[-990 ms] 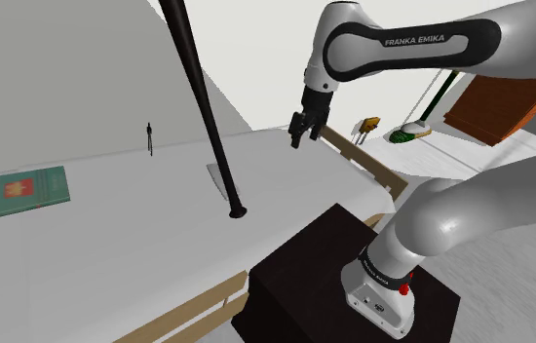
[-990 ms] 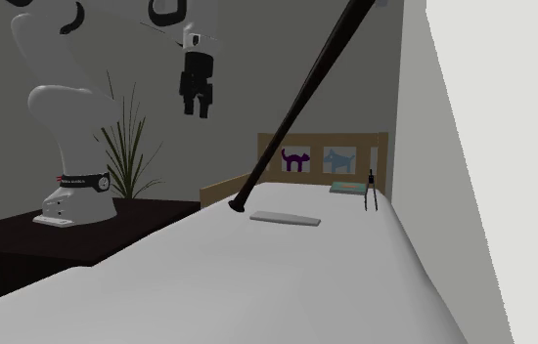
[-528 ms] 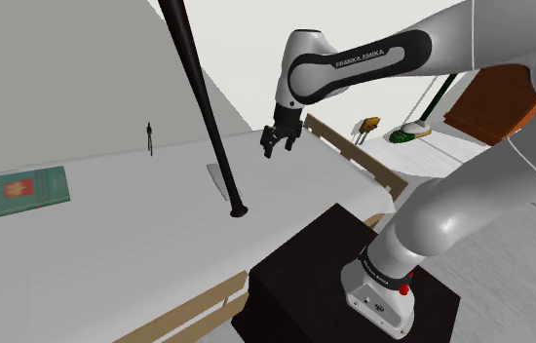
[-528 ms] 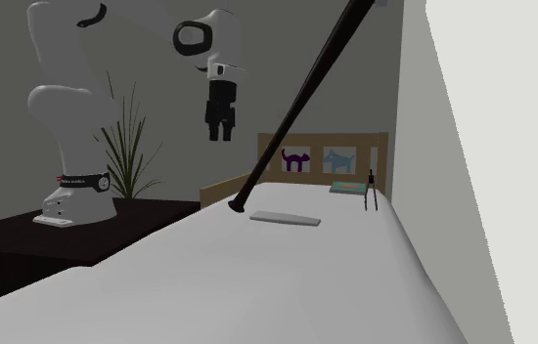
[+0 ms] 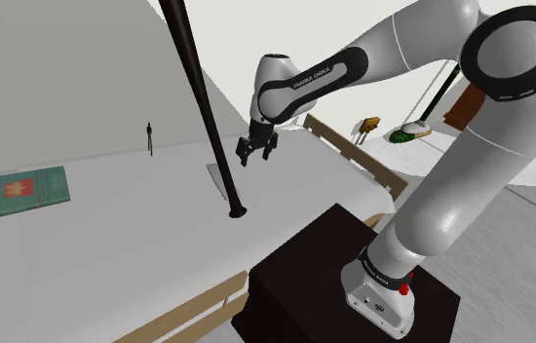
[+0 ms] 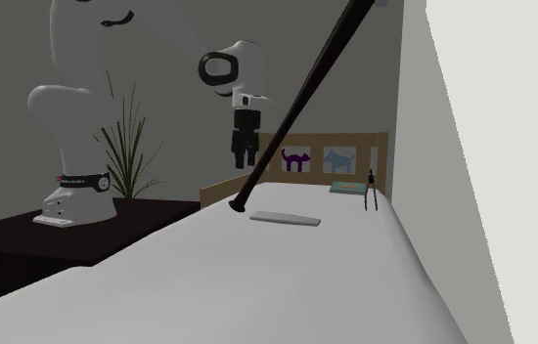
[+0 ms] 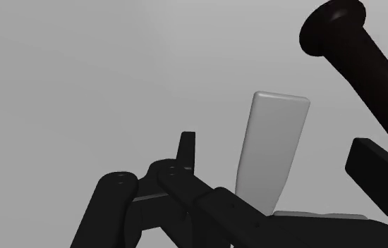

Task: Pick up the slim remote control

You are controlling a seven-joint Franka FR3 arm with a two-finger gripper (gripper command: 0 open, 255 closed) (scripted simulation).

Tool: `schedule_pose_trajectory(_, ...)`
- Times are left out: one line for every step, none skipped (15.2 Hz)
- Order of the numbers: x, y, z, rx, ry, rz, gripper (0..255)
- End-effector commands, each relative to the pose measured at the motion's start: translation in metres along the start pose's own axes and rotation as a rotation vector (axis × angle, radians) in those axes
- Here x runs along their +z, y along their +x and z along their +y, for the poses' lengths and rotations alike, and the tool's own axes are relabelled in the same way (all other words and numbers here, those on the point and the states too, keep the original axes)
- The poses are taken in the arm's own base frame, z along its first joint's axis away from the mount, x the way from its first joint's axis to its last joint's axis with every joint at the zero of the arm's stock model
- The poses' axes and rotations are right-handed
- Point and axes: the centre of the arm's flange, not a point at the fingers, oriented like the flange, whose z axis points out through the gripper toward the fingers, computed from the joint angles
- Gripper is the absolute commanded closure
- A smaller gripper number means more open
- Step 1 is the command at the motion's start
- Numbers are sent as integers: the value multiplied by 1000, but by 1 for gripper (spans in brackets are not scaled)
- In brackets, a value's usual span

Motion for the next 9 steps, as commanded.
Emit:
schedule_pose_trajectory(18, 16, -9, 16, 3, 5, 0)
schedule_pose_trajectory(27, 25, -12, 24, 3, 8, 0)
schedule_pose_trajectory(36, 34, -15, 32, 4, 10, 0)
schedule_pose_trajectory(45, 43, -19, 39, 5, 13, 0)
schedule_pose_trajectory(54, 52, -22, 47, 6, 15, 0)
schedule_pose_trajectory(63, 60, -24, 55, 7, 18, 0)
schedule_pose_trajectory(72, 69, -27, 62, 8, 20, 0)
schedule_pose_trajectory(81, 78, -30, 70, 8, 23, 0)
schedule_pose_trajectory(89, 87, -33, 78, 9, 25, 0)
